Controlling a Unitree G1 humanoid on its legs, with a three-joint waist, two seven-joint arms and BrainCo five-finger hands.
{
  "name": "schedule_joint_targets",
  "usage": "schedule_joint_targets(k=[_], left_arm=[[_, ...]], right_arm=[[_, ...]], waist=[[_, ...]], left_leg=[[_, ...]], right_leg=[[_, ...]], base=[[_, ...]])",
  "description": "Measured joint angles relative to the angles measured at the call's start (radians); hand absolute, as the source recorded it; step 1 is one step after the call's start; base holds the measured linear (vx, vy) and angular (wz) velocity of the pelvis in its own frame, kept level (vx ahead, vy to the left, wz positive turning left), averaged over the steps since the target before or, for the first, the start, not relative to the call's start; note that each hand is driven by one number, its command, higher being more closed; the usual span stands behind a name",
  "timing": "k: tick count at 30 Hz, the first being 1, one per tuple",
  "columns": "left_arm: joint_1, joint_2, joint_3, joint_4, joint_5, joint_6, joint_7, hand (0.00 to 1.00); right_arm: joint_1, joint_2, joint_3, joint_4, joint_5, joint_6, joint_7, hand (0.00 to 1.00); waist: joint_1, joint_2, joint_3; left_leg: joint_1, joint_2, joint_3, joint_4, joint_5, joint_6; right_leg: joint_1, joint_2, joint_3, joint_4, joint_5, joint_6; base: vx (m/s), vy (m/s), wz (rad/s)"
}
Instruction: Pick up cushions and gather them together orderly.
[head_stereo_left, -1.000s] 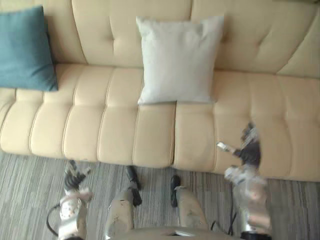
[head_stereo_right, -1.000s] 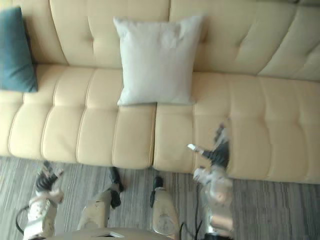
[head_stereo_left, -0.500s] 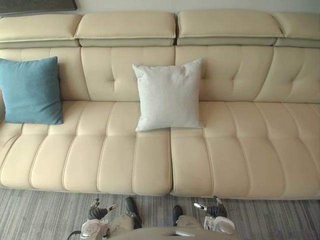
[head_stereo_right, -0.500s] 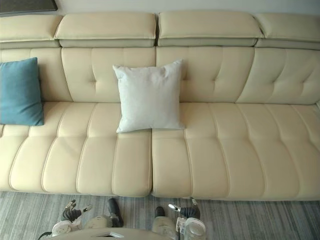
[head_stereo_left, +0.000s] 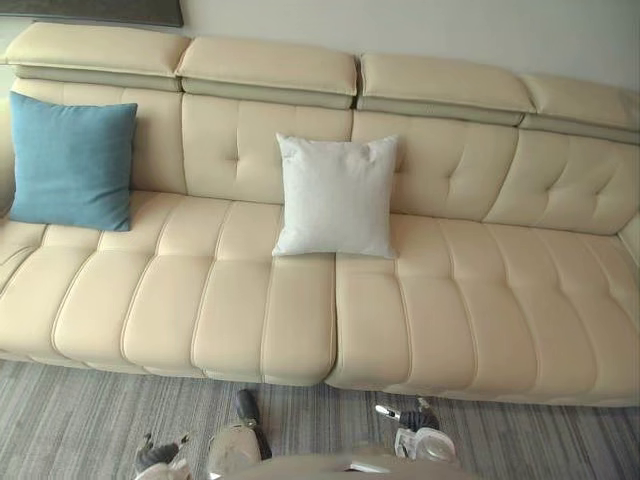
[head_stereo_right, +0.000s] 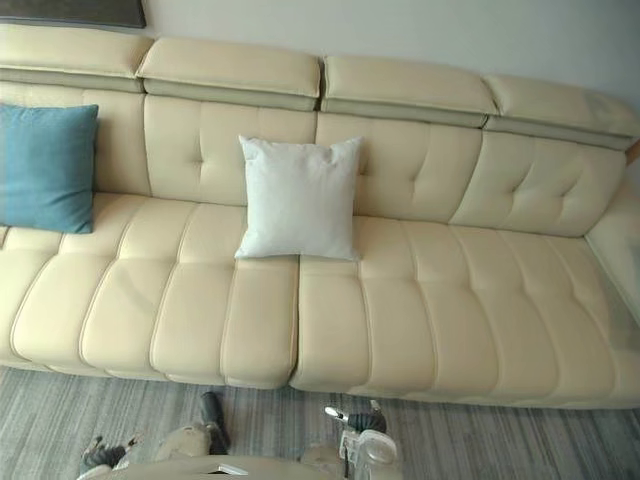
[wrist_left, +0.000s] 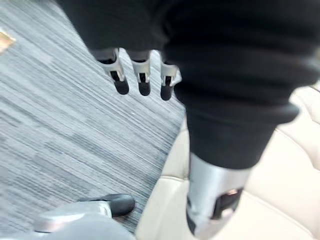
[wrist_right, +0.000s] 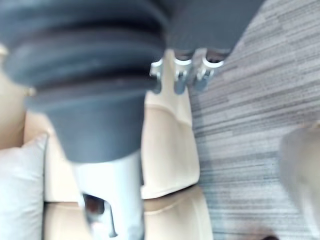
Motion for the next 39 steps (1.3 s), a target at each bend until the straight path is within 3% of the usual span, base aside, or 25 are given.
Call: schedule_joint_targets(k=[2, 4, 6, 7, 10, 11, 13, 15, 18, 19, 20, 21, 22, 23, 24, 26, 29, 31, 32, 33, 34, 35, 36, 38, 39], left_arm=[[-0.015, -0.028, -0.010, 0.035, -0.016, 0.000, 0.005, 0.00], [-0.032, -0.034, -0.060, 0.064, -0.016, 0.001, 0.005, 0.00], [-0.039, -0.036, -0.093, 0.062, -0.015, -0.001, 0.005, 0.00], [-0.053, -0.007, -0.112, 0.059, -0.015, -0.004, 0.001, 0.00], [-0.048, -0.018, -0.107, 0.061, -0.013, -0.004, -0.003, 0.00], [-0.046, -0.018, -0.105, 0.063, -0.002, -0.003, -0.010, 0.00], [-0.049, -0.004, -0.106, 0.059, 0.007, -0.005, -0.023, 0.00], [-0.070, 0.014, -0.106, 0.057, 0.016, -0.005, -0.027, 0.00], [-0.074, 0.014, -0.108, 0.052, 0.026, -0.002, -0.025, 0.00], [-0.076, 0.013, -0.110, 0.052, 0.032, -0.002, -0.025, 0.00], [-0.084, 0.013, -0.115, 0.052, 0.035, -0.001, -0.026, 0.00], [-0.091, 0.020, -0.125, 0.052, 0.036, -0.001, -0.026, 0.00], [-0.100, 0.029, -0.144, 0.051, 0.036, -0.001, -0.027, 0.00], [-0.115, 0.039, -0.179, 0.050, 0.037, -0.001, -0.029, 0.00], [-0.120, 0.039, -0.191, 0.050, 0.043, -0.002, -0.036, 0.00], [-0.121, 0.046, -0.201, 0.058, 0.058, -0.001, -0.043, 0.00], [-0.125, 0.040, -0.225, 0.063, 0.076, -0.001, -0.047, 0.00], [-0.126, 0.031, -0.236, 0.060, 0.079, -0.001, -0.048, 0.00], [-0.126, 0.031, -0.235, 0.051, 0.080, -0.002, -0.050, 0.00], [-0.126, 0.029, -0.233, 0.042, 0.080, -0.003, -0.051, 0.00], [-0.125, 0.027, -0.230, 0.033, 0.082, -0.004, -0.051, 0.00], [-0.125, 0.023, -0.230, 0.027, 0.083, -0.006, -0.050, 0.00], [-0.125, 0.019, -0.228, 0.023, 0.084, -0.005, -0.050, 0.00], [-0.121, 0.009, -0.221, 0.005, 0.075, -0.012, -0.046, 0.00], [-0.115, 0.009, -0.221, -0.004, 0.074, -0.013, -0.044, 0.00]], right_arm=[[-0.053, -0.037, 0.015, -0.004, 0.000, -0.003, -0.008, 0.00], [-0.048, -0.068, 0.014, -0.006, 0.000, -0.002, -0.014, 0.00], [-0.012, -0.069, 0.012, -0.009, 0.000, 0.005, -0.024, 0.00], [0.000, -0.064, 0.013, -0.008, 0.000, 0.012, -0.037, 0.00], [0.010, -0.066, 0.011, -0.013, 0.001, 0.013, -0.038, 0.00], [0.020, -0.058, 0.011, -0.015, 0.000, 0.013, -0.037, 0.00], [0.025, -0.034, 0.011, -0.017, 0.000, 0.014, -0.036, 0.00], [0.048, 0.001, -0.001, -0.019, 0.000, 0.016, -0.036, 0.00], [0.053, 0.019, -0.005, -0.030, 0.004, 0.019, -0.036, 0.00], [0.048, 0.019, -0.004, -0.032, 0.004, 0.019, -0.036, 0.00], [0.017, 0.022, 0.006, -0.030, 0.006, 0.018, -0.036, 0.00], [-0.003, 0.023, 0.017, -0.014, 0.006, 0.019, -0.035, 0.00], [-0.013, 0.023, 0.018, -0.002, 0.005, 0.021, -0.035, 0.00], [-0.016, 0.017, 0.017, 0.002, 0.005, 0.023, -0.035, 0.00], [-0.018, 0.012, 0.015, 0.005, 0.005, 0.023, -0.035, 0.00], [-0.026, 0.007, 0.015, 0.030, 0.003, 0.019, -0.035, 0.00], [-0.023, -0.021, 0.014, 0.038, 0.002, 0.019, -0.036, 0.00], [-0.019, -0.028, 0.014, 0.040, 0.003, 0.019, -0.036, 0.00], [-0.009, -0.033, 0.020, 0.040, 0.003, 0.019, -0.037, 0.00], [-0.006, -0.033, 0.017, 0.039, 0.008, 0.018, -0.037, 0.00], [-0.006, -0.037, 0.020, 0.038, 0.009, 0.019, -0.040, 0.00], [-0.001, -0.041, 0.024, 0.029, 0.009, 0.019, -0.044, 0.00], [-0.003, -0.042, 0.024, 0.025, 0.010, 0.019, -0.048, 0.00], [-0.005, -0.041, 0.032, 0.024, 0.014, 0.022, -0.052, 0.00], [-0.006, -0.040, 0.040, 0.025, 0.017, 0.024, -0.052, 0.00]], waist=[[0.023, 0.044, 0.021], [0.001, 0.103, 0.054], [-0.005, 0.120, 0.056], [-0.014, 0.088, 0.059], [-0.020, 0.085, 0.059], [-0.016, 0.086, 0.062], [-0.015, 0.074, 0.068], [-0.029, 0.045, 0.073], [-0.028, 0.045, 0.073], [-0.028, 0.049, 0.075], [-0.025, 0.061, 0.080], [-0.026, 0.070, 0.085], [-0.027, 0.057, 0.083], [-0.029, 0.061, 0.086], [-0.039, 0.068, 0.089], [-0.050, 0.066, 0.089], [-0.061, 0.079, 0.092], [-0.068, 0.087, 0.093], [-0.069, 0.090, 0.098], [-0.066, 0.096, 0.104], [-0.059, 0.111, 0.112], [-0.050, 0.116, 0.128], [-0.047, 0.125, 0.130], [-0.017, 0.132, 0.132], [-0.009, 0.131, 0.133]], left_leg=[[-0.055, 0.006, -0.046, -0.006, 0.053, -0.007], [-0.033, 0.025, -0.065, -0.040, 0.096, -0.015], [-0.010, 0.025, -0.076, -0.049, 0.075, -0.055], [-0.036, 0.013, -0.101, 0.039, 0.033, -0.065], [-0.029, -0.005, -0.191, 0.263, -0.012, -0.020], [0.019, -0.023, -0.286, 0.280, -0.143, -0.033], [0.032, -0.040, -0.322, 0.287, -0.167, -0.037], [0.033, -0.036, -0.274, 0.305, -0.211, -0.039], [0.048, -0.013, -0.168, 0.333, -0.269, -0.022], [0.051, -0.001, -0.139, 0.335, -0.274, -0.022], [0.063, 0.048, -0.034, 0.333, -0.269, -0.003], [0.071, 0.071, 0.035, 0.330, -0.261, 0.010], [0.082, 0.075, 0.070, 0.324, -0.257, 0.016], [0.110, 0.085, 0.136, 0.316, -0.256, 0.018], [0.137, 0.098, 0.177, 0.312, -0.256, 0.018], [0.189, 0.101, 0.209, 0.297, -0.253, 0.010], [0.247, 0.109, 0.192, 0.261, -0.255, -0.023], [0.244, 0.162, 0.185, 0.351, -0.268, -0.051], [0.190, 0.228, 0.129, 0.539, -0.266, -0.043], [0.169, 0.257, 0.099, 0.623, -0.252, -0.022], [0.129, 0.295, 0.030, 0.766, -0.205, 0.043], [0.078, 0.296, -0.090, 0.899, -0.186, 0.043], [0.063, 0.278, -0.126, 0.931, -0.213, 0.031], [-0.037, 0.144, -0.236, 0.935, -0.332, 0.006], [-0.057, 0.117, -0.246, 0.911, -0.344, 0.006]], right_leg=[[0.064, 0.049, -0.008, -0.269, -0.016, 0.011], [0.092, 0.082, -0.009, -0.319, 0.020, 0.007], [0.087, 0.080, -0.006, -0.288, 0.011, -0.004], [0.040, 0.038, 0.027, -0.257, 0.008, -0.021], [-0.008, 0.021, 0.100, -0.227, 0.015, -0.010], [-0.038, 0.042, 0.178, -0.215, 0.021, -0.007], [-0.050, 0.048, 0.241, -0.228, 0.042, 0.000], [-0.057, 0.057, 0.307, -0.278, 0.085, 0.009], [-0.110, 0.079, 0.408, -0.292, 0.158, 0.025], [-0.124, 0.089, 0.402, -0.290, 0.178, 0.022], [-0.162, 0.106, 0.312, -0.290, 0.231, -0.005], [-0.187, 0.094, 0.177, -0.280, 0.232, -0.037], [-0.196, 0.078, 0.061, -0.269, 0.220, -0.056], [-0.186, 0.038, -0.156, -0.259, 0.187, -0.095], [-0.170, 0.002, -0.284, -0.248, 0.175, -0.115], [-0.152, -0.016, -0.364, -0.228, 0.169, -0.112], [-0.154, 0.031, -0.278, -0.211, 0.149, -0.111], [-0.166, 0.072, -0.217, -0.189, 0.102, -0.115], [-0.154, 0.101, -0.190, -0.187, 0.085, -0.123], [-0.142, 0.116, -0.174, -0.186, 0.079, -0.129], [-0.117, 0.144, -0.142, -0.179, 0.065, -0.142], [-0.087, 0.166, -0.090, -0.161, 0.040, -0.156], [-0.080, 0.169, -0.072, -0.152, 0.031, -0.159], [-0.071, 0.171, 0.021, -0.133, 0.003, -0.163], [-0.069, 0.171, 0.042, -0.134, -0.003, -0.161]], base=[[-0.23, -0.068, -0.92], [-0.30, -0.020, -0.27], [-0.25, 0.023, -0.18], [-0.19, 0.026, -0.45], [-0.10, 0.052, -0.77], [-0.07, 0.126, -1.23], [-0.05, 0.117, -1.13], [-0.03, 0.112, -1.05], [0.00, 0.126, -1.46], [0.02, 0.101, -2.23], [0.01, 0.040, -2.04], [0.01, 0.030, -2.03], [0.05, 0.011, -1.65], [0.07, 0.000, -1.44], [0.10, -0.029, -1.39], [0.10, -0.128, -1.13], [0.13, -0.190, -0.95], [0.12, -0.210, -0.98], [0.14, -0.223, -0.85], [0.17, -0.182, -0.97], [0.19, -0.069, -1.10], [0.21, -0.026, -1.09], [0.23, 0.039, -1.00], [0.24, 0.073, -0.99], [0.25, 0.102, -1.08]])
